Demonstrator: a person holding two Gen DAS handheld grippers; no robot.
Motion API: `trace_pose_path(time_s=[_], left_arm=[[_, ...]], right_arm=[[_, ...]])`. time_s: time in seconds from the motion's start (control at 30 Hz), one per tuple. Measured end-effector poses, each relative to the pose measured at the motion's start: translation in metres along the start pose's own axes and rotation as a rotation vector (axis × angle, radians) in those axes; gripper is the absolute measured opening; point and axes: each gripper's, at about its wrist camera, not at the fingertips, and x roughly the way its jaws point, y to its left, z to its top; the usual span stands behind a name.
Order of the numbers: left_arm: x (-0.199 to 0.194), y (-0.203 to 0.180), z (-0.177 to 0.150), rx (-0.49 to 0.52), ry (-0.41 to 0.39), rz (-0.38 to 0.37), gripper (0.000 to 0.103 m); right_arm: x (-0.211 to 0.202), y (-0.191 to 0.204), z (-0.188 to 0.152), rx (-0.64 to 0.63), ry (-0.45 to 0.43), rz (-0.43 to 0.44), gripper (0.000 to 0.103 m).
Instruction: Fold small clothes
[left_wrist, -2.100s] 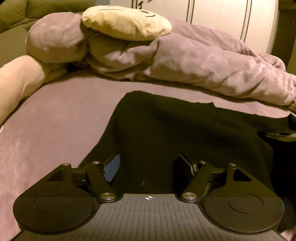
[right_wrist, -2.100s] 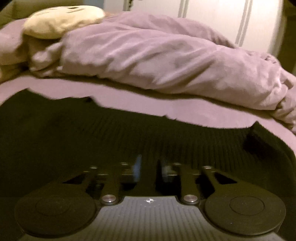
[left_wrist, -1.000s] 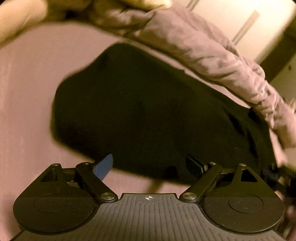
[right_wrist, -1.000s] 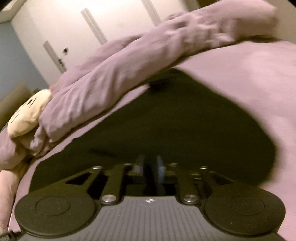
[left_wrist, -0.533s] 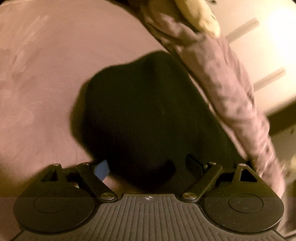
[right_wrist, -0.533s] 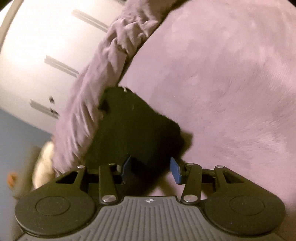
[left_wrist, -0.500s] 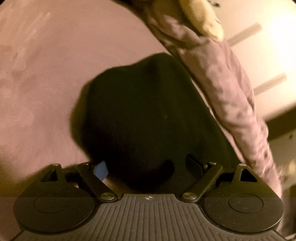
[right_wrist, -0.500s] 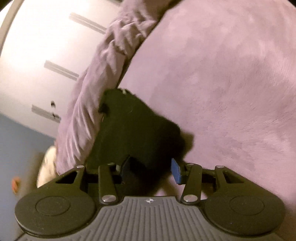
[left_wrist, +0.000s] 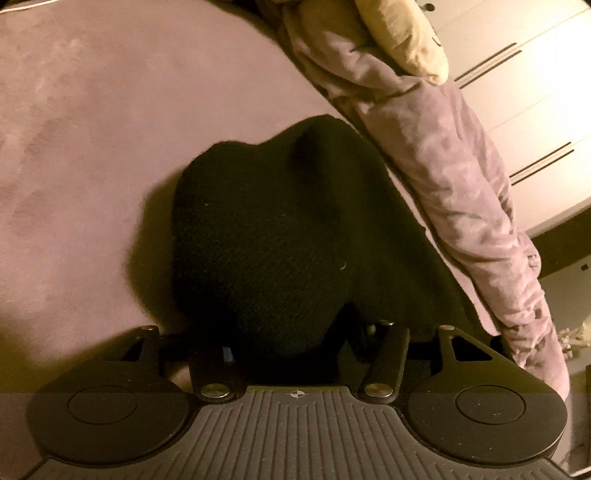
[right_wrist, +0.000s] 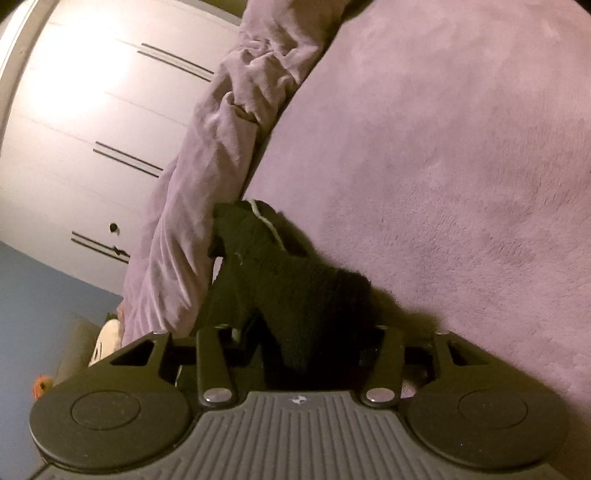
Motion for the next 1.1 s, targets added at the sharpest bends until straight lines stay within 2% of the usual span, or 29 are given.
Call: trace_pose_path(time_s=[0.03,0.1,0.17,0.27,0.33,0.47,0.6,0.67,0.73,0.8,0.83,0.87,0.9,0.97,1.0,1.1], left_arm=[[0.001,-0.001,0.001,0.004,-0.002,0.002,0.055],[0.002,-0.005,0.003,0.033,0.001,0.012,0.044],[0.001,-0.011,0.004,0.054,0.002,0.028,0.039],[-0.009,-0.019,0.005,0.083,-0.018,0.025,0.035],[-0.017,-0.023,0.008,0.093,-0.027,0.016,0.034],[-0.032,-0.03,0.012,0.118,-0.038,-0.008,0.03],[-0.048,-0.028,0.015,0.143,-0.059,-0.057,0.026],[-0.047,-0.022,0.015,0.151,-0.062,-0.03,0.023],[-0.036,-0.011,0.017,0.132,-0.013,0.015,0.022],[-0.027,0.0,0.015,0.121,0.036,0.027,0.027],[-0.027,0.001,0.013,0.139,0.034,0.032,0.031],[-0.028,0.0,0.011,0.166,0.023,0.042,0.041],[-0.03,-0.001,0.009,0.186,0.013,0.067,0.053],[-0.034,-0.005,0.007,0.226,-0.024,0.125,0.062],[-0.037,-0.007,0.006,0.237,-0.039,0.149,0.067],[-0.043,-0.016,0.002,0.262,-0.103,0.232,0.071]], right_arm=[[0.001,0.001,0.0,0.003,-0.001,0.0,0.048],[0.002,0.006,0.0,-0.021,0.0,-0.019,0.041],[0.001,0.014,0.0,-0.089,0.003,-0.064,0.031],[-0.006,0.033,-0.003,-0.219,-0.01,-0.115,0.026],[-0.014,0.046,-0.003,-0.281,-0.022,-0.114,0.025],[-0.024,0.062,-0.003,-0.323,-0.036,-0.121,0.024],[-0.038,0.065,0.0,-0.302,-0.055,-0.081,0.023],[-0.042,0.06,-0.004,-0.322,-0.06,-0.086,0.023],[-0.036,0.046,-0.007,-0.306,-0.016,-0.155,0.029],[-0.039,0.027,-0.003,-0.214,0.013,-0.193,0.036],[-0.046,0.022,0.0,-0.188,-0.011,-0.207,0.046],[-0.054,0.021,0.002,-0.189,-0.057,-0.232,0.05],[-0.065,0.024,0.006,-0.219,-0.116,-0.271,0.05],[-0.075,0.036,0.011,-0.288,-0.184,-0.285,0.05],[-0.076,0.045,0.012,-0.336,-0.191,-0.269,0.05],[-0.06,0.083,-0.002,-0.544,-0.141,-0.217,0.05]])
